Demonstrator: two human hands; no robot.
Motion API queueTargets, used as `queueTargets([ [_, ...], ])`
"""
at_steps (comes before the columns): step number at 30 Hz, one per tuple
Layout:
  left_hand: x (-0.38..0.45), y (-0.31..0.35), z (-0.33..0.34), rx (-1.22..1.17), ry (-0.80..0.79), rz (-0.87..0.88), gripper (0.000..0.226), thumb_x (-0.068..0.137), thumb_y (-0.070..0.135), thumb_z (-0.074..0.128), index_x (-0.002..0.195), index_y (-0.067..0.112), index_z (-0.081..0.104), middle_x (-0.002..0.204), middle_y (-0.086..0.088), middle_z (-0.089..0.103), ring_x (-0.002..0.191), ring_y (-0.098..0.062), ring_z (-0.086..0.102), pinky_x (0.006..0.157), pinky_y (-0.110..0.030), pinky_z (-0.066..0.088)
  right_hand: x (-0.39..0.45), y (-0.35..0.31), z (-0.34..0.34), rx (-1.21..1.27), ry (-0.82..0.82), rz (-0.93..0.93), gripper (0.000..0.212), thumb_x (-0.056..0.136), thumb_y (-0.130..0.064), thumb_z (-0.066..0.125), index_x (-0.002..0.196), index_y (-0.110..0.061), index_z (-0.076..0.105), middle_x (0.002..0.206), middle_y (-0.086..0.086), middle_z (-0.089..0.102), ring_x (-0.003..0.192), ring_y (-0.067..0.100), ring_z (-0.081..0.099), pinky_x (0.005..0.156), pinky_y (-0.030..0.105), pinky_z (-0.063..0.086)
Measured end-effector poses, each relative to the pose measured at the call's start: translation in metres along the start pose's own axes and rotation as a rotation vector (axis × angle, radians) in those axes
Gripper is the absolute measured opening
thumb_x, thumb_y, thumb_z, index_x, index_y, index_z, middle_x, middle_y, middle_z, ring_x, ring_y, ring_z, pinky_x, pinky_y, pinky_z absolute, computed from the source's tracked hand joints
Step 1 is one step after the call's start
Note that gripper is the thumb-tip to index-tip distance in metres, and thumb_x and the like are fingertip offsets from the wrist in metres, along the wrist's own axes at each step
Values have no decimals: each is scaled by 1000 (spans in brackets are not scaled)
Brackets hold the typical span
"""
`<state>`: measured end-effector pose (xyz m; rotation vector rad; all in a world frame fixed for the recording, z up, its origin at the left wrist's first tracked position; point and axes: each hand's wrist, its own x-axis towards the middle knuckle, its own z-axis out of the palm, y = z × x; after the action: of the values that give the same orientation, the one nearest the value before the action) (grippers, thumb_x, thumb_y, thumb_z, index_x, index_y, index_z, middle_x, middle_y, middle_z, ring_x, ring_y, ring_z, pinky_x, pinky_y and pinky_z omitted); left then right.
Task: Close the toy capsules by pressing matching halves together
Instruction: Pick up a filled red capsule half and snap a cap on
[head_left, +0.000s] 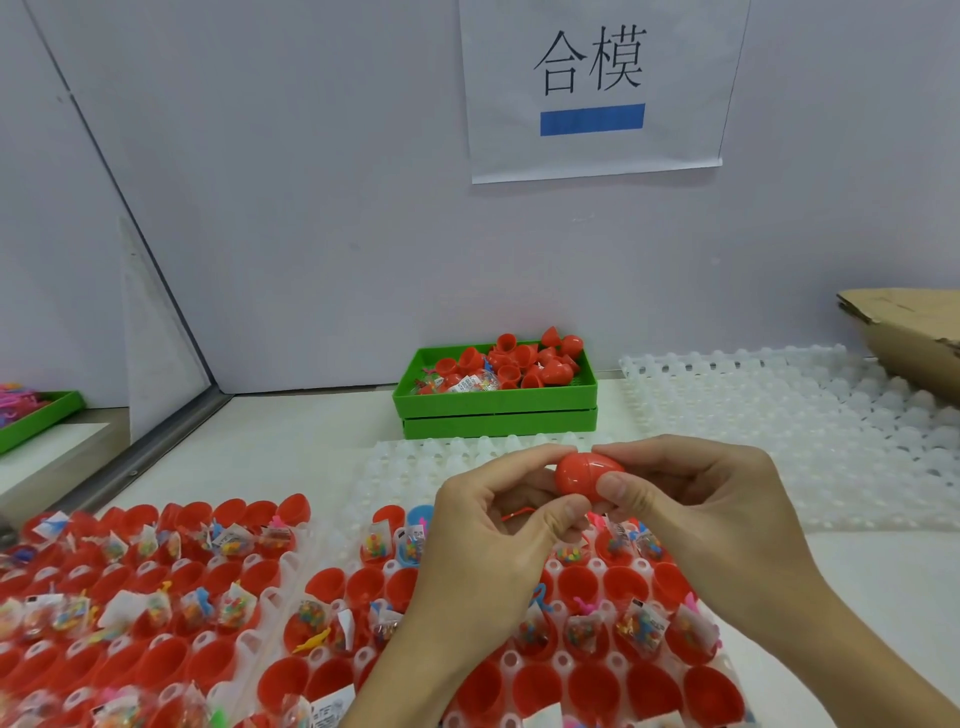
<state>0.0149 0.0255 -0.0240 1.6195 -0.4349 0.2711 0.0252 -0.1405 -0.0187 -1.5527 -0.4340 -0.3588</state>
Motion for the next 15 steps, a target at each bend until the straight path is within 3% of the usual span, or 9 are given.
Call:
queueTargets([
  [4,0,3,0,-9,9,0,27,79,24,72,106,24,72,85,-1,76,74,-18,73,67,-19,56,0,-1,0,24,-10,-1,19,66,-24,77,84,-29,80,81,-2,78,74,15,75,66,18,58],
  [8,0,3,2,13,26,8,24,79,22,71,103,27,74,82,0,76,72,-18,73,67,-19,56,0,-2,1,15,-5,10,19,63,-23,78,81,-30,80,80,-3,78,73,14,75,66,17,57],
  [15,-1,-6,3,107,135,-11,30,80,-10,70,101,11,77,65,0,74,56,-12,70,57,-16,54,-4,2,7,-43,19,37,29,71,7,78,78,-22,77,74,-2,76,71,12,74,67,18,57],
])
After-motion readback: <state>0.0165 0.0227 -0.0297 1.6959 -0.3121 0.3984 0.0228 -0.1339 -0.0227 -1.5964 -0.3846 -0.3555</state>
